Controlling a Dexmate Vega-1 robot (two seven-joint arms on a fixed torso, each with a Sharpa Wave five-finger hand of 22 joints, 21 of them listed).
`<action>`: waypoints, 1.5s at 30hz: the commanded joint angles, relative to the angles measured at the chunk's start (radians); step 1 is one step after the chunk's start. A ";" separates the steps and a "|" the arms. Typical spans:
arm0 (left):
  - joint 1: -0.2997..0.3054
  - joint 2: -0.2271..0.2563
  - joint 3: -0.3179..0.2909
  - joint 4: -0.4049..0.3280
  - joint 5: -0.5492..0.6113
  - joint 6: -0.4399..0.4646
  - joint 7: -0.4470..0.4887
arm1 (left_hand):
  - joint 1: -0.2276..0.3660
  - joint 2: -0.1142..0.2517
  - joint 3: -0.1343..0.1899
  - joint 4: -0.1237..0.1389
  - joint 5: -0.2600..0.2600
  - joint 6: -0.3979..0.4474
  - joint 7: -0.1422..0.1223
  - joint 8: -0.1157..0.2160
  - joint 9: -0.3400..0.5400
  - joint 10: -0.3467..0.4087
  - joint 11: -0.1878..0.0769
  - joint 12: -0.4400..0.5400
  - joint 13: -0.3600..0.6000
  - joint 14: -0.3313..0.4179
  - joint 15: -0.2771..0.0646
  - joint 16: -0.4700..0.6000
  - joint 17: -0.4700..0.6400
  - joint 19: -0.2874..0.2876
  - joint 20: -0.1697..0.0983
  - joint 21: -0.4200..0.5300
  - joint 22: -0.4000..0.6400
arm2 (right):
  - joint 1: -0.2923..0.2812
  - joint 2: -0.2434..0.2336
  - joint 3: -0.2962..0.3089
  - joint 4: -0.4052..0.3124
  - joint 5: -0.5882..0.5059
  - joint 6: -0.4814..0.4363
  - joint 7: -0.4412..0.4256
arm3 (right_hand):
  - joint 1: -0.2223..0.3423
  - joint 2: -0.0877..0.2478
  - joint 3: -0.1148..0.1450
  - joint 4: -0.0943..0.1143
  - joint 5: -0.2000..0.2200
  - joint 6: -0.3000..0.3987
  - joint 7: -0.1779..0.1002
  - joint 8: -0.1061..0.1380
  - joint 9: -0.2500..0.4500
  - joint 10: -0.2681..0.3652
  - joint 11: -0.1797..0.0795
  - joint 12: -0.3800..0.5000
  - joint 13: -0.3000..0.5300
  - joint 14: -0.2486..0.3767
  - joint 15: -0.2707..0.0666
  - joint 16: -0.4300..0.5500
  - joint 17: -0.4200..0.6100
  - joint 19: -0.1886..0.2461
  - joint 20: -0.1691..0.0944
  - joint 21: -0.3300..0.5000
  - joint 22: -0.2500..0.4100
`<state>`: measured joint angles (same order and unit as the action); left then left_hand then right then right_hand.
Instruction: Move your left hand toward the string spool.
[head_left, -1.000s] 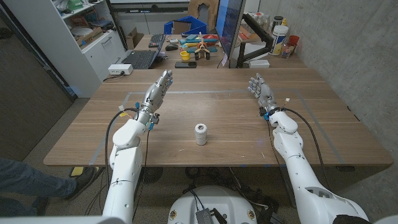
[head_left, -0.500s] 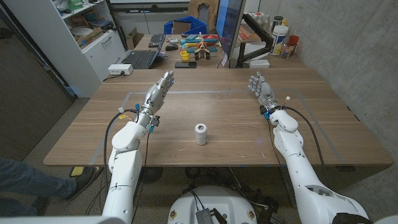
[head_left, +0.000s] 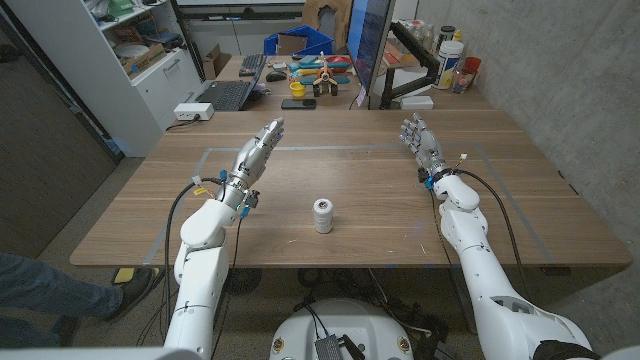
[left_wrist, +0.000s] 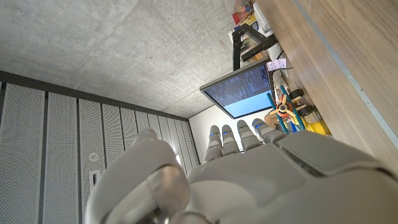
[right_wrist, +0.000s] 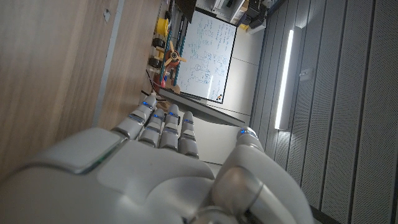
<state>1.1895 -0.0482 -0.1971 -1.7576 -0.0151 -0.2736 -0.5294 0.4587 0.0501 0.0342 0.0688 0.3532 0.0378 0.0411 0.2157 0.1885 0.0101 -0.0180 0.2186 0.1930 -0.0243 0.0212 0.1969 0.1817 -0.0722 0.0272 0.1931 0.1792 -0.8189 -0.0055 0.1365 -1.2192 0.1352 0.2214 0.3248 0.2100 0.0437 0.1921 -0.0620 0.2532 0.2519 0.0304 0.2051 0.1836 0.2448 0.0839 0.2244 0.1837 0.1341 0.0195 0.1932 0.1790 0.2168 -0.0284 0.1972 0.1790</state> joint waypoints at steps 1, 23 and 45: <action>0.037 0.005 0.018 -0.028 0.007 -0.014 -0.013 | 0.016 0.003 0.000 -0.005 0.002 0.007 0.001 0.007 0.002 0.007 0.001 0.001 0.002 0.004 -0.005 -0.002 0.002 -0.002 0.003 0.006 0.002 | -0.007 0.004 0.003 -0.012 0.007 0.008 -0.008 | 0.009 0.002 0.002 -0.007 -0.002 0.011 -0.001 0.001 0.006 0.007 -0.001 0.006 0.005 0.009 -0.003 -0.003 0.005 -0.004 0.000 0.001 0.005; 0.081 0.022 0.048 -0.069 0.054 -0.039 -0.014 | 0.036 0.008 0.003 -0.015 -0.002 0.019 -0.003 0.007 0.003 0.009 -0.002 -0.001 0.003 0.009 -0.009 -0.002 0.003 -0.004 0.008 0.007 0.003 | -0.006 0.004 0.001 -0.010 0.015 0.013 0.000 | 0.009 0.003 0.001 -0.009 -0.002 0.014 -0.002 0.000 0.006 0.010 -0.001 0.006 0.005 0.011 -0.002 -0.004 0.005 -0.004 0.001 0.001 0.005; 0.132 0.041 0.059 -0.133 0.077 -0.040 -0.021 | 0.058 0.012 0.007 -0.026 -0.006 0.034 -0.007 0.008 0.003 0.020 -0.005 0.001 0.003 0.016 -0.016 -0.002 0.003 -0.002 0.022 0.008 0.003 | -0.008 0.003 0.002 -0.002 0.021 0.020 0.013 | 0.009 0.004 0.001 -0.010 -0.002 0.021 -0.004 0.000 0.006 0.014 0.000 0.006 0.005 0.013 -0.004 -0.004 0.005 -0.004 0.000 0.002 0.005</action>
<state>1.2956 -0.0143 -0.1436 -1.8597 0.0523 -0.3099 -0.5475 0.5060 0.0608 0.0412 0.0451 0.3462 0.0592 0.0374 0.2157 0.1883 0.0210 -0.0214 0.2186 0.1929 -0.0083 0.0050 0.1968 0.1817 -0.0718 0.0454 0.1931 0.1790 -0.8261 -0.0014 0.1388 -1.2234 0.1540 0.2404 0.3322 0.2100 0.0437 0.1910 -0.0694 0.2510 0.2665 0.0268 0.2051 0.1887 0.2539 0.0858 0.2244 0.1837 0.1377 0.0159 0.1933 0.1789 0.2168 -0.0285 0.1972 0.1790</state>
